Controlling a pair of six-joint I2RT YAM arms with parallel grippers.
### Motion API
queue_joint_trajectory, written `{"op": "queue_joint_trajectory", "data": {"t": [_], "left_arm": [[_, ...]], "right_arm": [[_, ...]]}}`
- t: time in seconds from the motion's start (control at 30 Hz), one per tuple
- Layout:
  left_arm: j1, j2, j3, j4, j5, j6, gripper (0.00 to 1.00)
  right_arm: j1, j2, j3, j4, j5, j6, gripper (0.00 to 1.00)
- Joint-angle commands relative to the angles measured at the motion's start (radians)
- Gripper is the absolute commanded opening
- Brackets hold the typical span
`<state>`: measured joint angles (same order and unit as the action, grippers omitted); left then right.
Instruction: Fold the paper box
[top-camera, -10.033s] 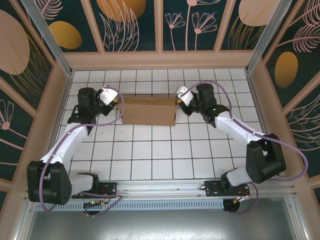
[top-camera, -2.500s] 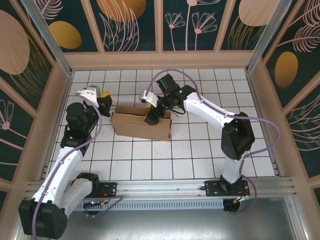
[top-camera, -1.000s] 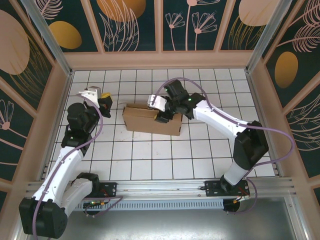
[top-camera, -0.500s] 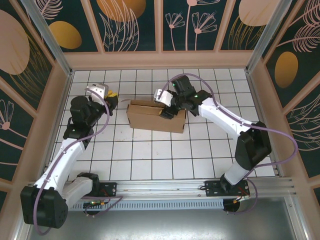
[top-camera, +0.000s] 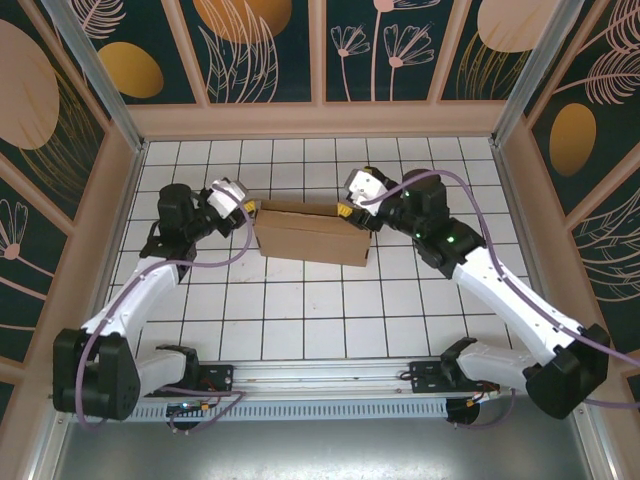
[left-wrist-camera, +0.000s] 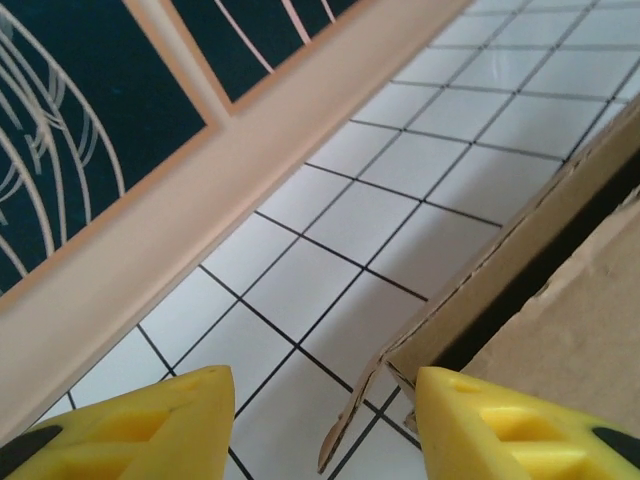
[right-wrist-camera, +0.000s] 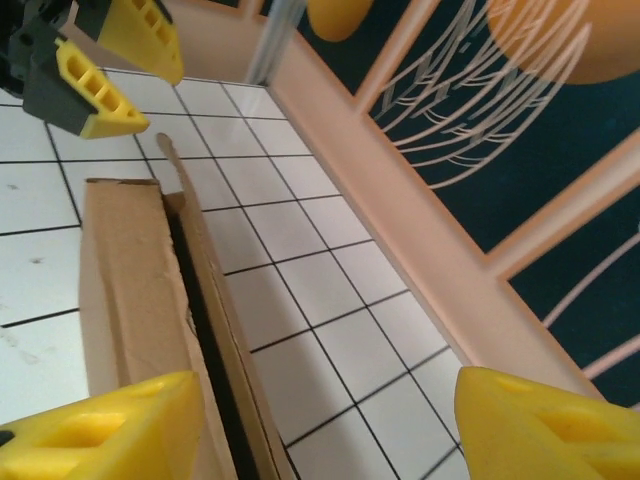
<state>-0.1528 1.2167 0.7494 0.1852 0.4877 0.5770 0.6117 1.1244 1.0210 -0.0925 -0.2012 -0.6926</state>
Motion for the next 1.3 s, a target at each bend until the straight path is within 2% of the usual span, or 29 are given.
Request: {"op": "queue_joint_trajectory", "data": {"t": [0.0, 0.17, 0.3, 0.47, 0.73, 0.83, 0.93, 1.07, 1.27], "left_arm": [[0.006, 0.055, 0.065, -0.034, 0.091, 0.131, 0.49], [0.006, 0.069, 0.043, -0.020, 0.097, 0.124, 0.45], [0.006, 0.093, 0.036, -0.018, 0.067, 0.136, 0.43], [0.006, 0.130, 0.062, -0.026, 0.054, 0.127, 0.33], [0.006, 0.149, 0.088, -0.036, 0.057, 0.115, 0.22], [0.006, 0.155, 0.087, -0.047, 0.054, 0.127, 0.14], [0.006, 0.155, 0.082, -0.042, 0.046, 0.130, 0.05], [0.006, 0.158, 0.092, -0.046, 0.050, 0.132, 0.00], [0.006, 0.158, 0.098, -0.050, 0.060, 0.130, 0.00]], "right_arm": [[-0.009, -0.035, -0.024, -0.021, 0.065, -0.048, 0.66], [-0.039, -0.145, -0.123, 0.012, 0.106, -0.041, 0.61], [-0.100, -0.181, -0.192, 0.055, 0.048, -0.002, 0.57], [-0.114, -0.191, -0.246, 0.105, 0.056, -0.009, 0.56], [-0.152, -0.157, -0.274, 0.131, 0.061, -0.005, 0.54], [-0.175, -0.143, -0.293, 0.150, 0.056, -0.021, 0.54], [-0.206, -0.125, -0.311, 0.182, 0.000, -0.036, 0.54], [-0.232, -0.075, -0.297, 0.183, -0.041, -0.053, 0.54], [-0.252, 0.019, -0.253, 0.194, -0.064, -0.055, 0.53]]}}
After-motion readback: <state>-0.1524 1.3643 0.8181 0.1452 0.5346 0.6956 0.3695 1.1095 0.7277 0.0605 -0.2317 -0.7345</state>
